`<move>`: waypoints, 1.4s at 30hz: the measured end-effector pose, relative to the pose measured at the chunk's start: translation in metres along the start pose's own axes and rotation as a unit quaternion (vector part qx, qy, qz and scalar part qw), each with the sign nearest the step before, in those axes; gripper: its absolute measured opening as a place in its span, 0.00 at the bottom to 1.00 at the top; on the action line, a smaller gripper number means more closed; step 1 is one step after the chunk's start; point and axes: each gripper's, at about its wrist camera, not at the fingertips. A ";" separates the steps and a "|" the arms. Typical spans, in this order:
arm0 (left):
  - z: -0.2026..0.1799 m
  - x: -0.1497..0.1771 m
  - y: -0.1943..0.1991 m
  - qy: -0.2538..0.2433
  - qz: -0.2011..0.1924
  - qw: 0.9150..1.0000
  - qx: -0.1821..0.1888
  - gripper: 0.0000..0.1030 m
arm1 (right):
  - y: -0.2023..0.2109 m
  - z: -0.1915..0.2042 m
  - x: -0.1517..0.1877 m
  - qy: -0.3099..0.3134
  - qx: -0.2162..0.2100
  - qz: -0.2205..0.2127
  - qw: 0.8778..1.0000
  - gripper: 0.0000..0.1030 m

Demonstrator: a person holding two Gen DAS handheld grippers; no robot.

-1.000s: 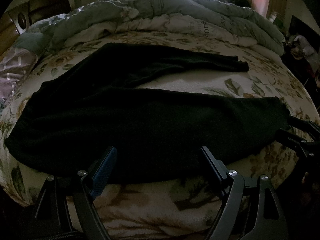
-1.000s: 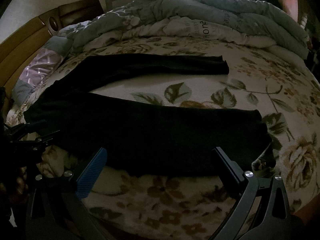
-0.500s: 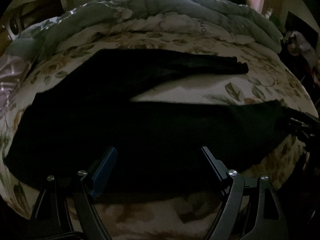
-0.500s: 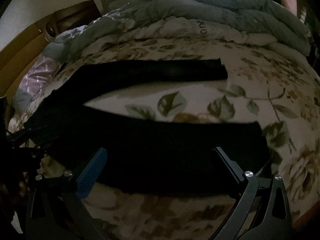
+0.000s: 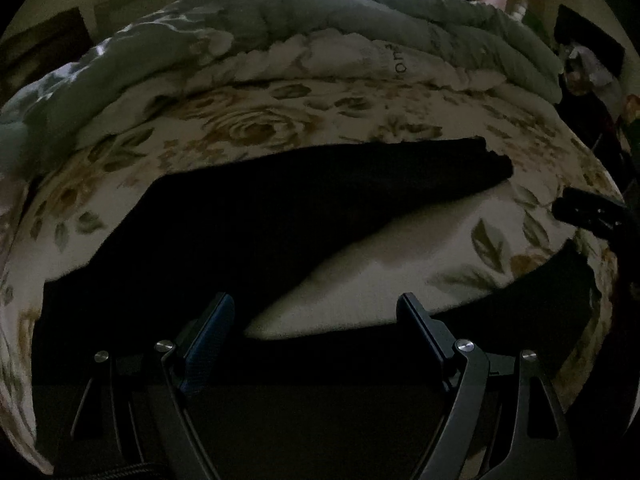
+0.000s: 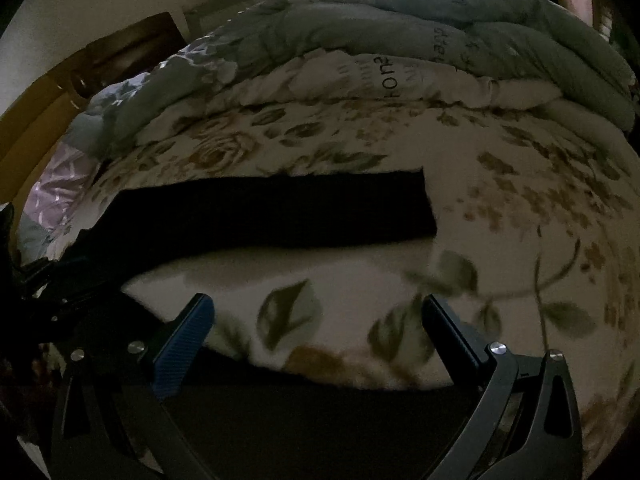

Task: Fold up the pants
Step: 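Grasp the waistband corners of the black pants with both grippers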

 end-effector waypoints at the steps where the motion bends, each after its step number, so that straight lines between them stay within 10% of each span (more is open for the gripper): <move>1: 0.003 -0.010 -0.008 -0.005 0.005 1.000 0.003 0.81 | -0.004 -0.004 -0.005 -0.002 -0.002 0.002 1.000 1.00; 19: 0.034 -0.127 -0.106 -0.087 0.075 0.992 0.051 0.81 | -0.090 -0.072 -0.106 -0.025 -0.032 0.054 0.998 0.98; 30: 0.027 -0.136 -0.169 -0.108 0.175 0.973 0.102 0.79 | -0.158 -0.100 -0.116 -0.027 -0.048 0.144 0.988 0.66; 35: 0.010 -0.129 -0.167 -0.128 0.180 0.966 0.133 0.41 | -0.157 -0.101 -0.117 -0.024 -0.047 0.138 0.989 0.10; 38: 0.005 -0.129 -0.156 -0.137 0.166 0.969 0.124 0.08 | -0.143 -0.104 -0.118 -0.035 -0.060 0.112 0.991 0.10; 42: 0.005 -0.124 -0.126 -0.124 0.136 0.973 0.140 0.05 | -0.119 -0.102 -0.118 -0.033 -0.077 0.085 0.993 0.09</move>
Point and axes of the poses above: each gripper's, at about its wrist camera, not at the fingertips, and y roughly against the way its jaws point, z to its left, x to its underside
